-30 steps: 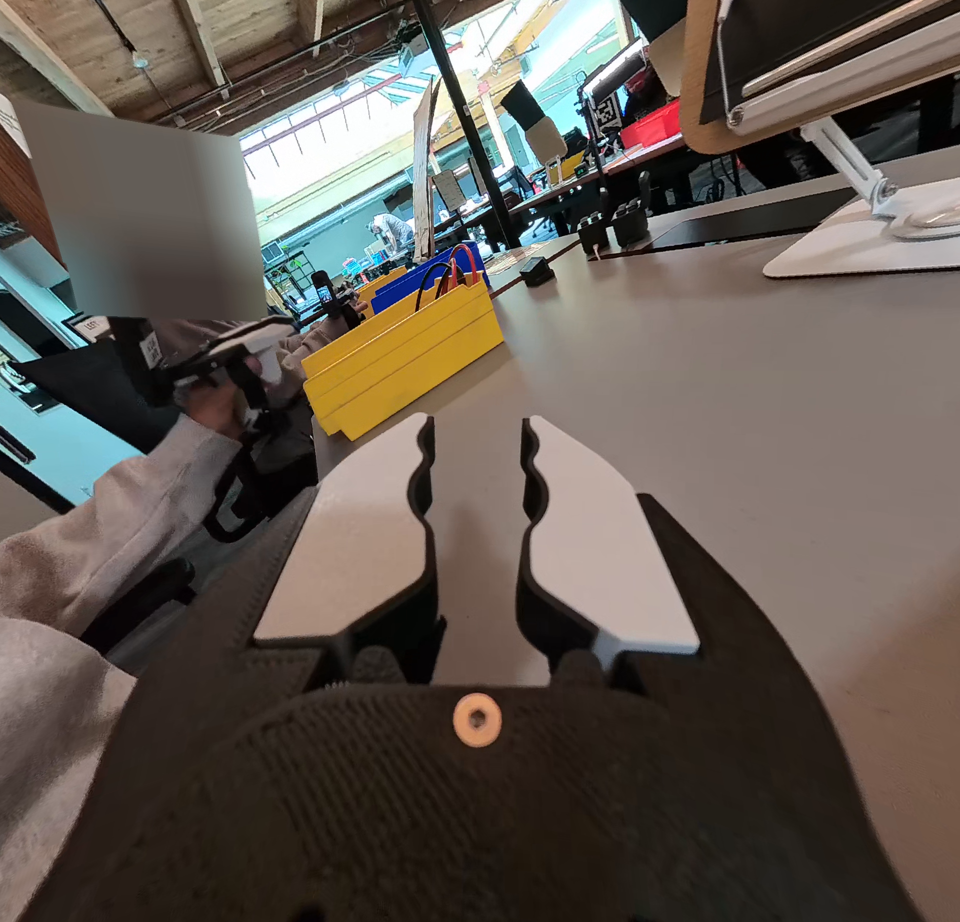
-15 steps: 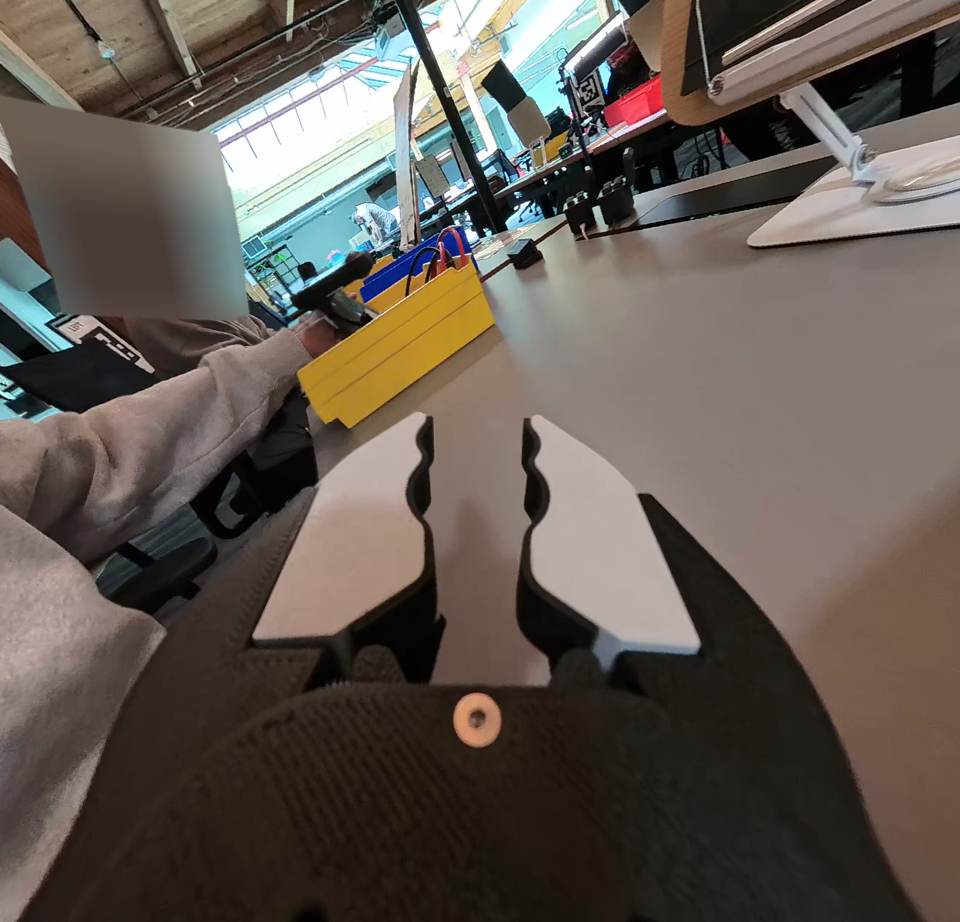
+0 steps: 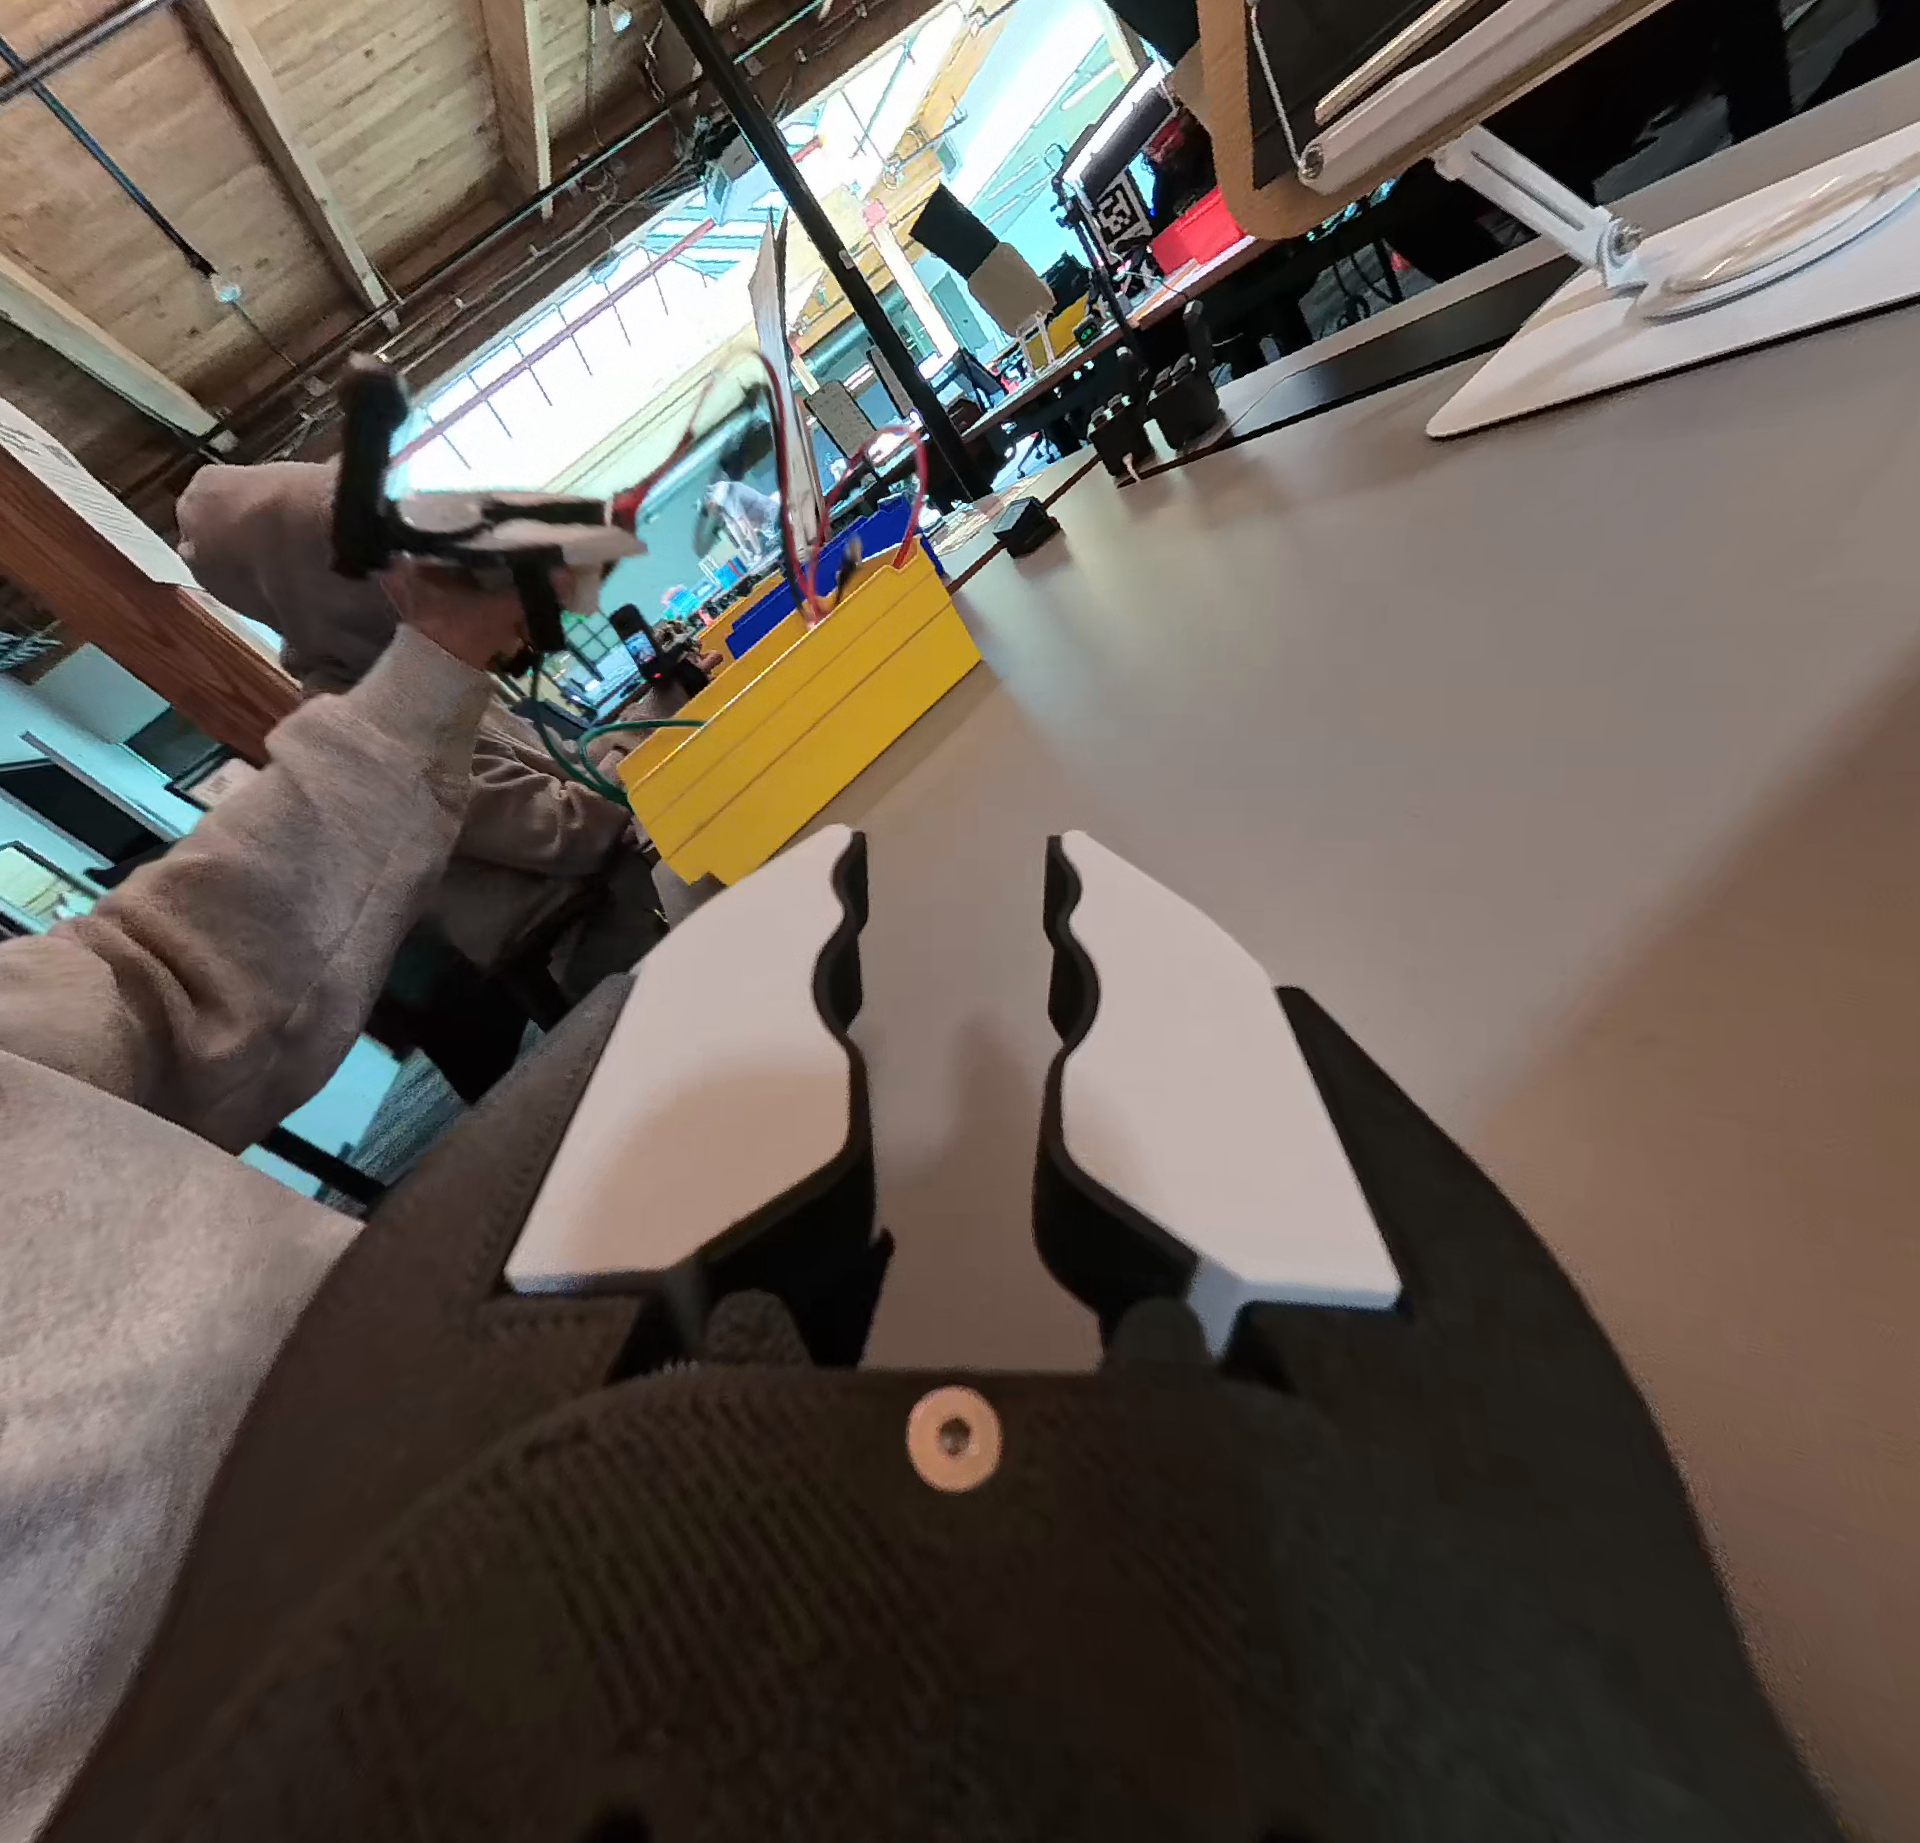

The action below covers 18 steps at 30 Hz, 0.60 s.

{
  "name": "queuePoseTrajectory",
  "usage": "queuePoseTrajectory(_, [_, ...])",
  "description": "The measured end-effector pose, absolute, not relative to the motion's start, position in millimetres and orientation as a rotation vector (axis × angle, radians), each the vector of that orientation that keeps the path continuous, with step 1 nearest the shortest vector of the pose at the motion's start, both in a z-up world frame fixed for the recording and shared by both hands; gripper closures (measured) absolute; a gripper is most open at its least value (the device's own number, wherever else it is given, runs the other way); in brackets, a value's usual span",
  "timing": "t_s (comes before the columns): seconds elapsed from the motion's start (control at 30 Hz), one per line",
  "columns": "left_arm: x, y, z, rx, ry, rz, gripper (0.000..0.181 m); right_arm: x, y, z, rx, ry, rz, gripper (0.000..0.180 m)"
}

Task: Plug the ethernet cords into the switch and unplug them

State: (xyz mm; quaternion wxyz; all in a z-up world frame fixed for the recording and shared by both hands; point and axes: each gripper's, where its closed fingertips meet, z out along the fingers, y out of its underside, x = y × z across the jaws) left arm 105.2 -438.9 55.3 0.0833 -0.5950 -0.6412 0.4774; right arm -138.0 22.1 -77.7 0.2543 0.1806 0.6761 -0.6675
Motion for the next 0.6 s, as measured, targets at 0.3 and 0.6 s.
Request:
queuePoseTrajectory(0.3, [50.7, -347.9, 199.6, -1.706, -1.566, 1.564, 0.112, -120.9, 23.6, -70.3, 0.434, 1.798, -1.794, 0.148])
queuePoseTrajectory(0.6, [-37.4, -208.2, 152.4, -1.757, -1.262, 1.19, 0.113, -117.6, 29.5, -61.8, 0.421, 1.79, -1.829, 0.147])
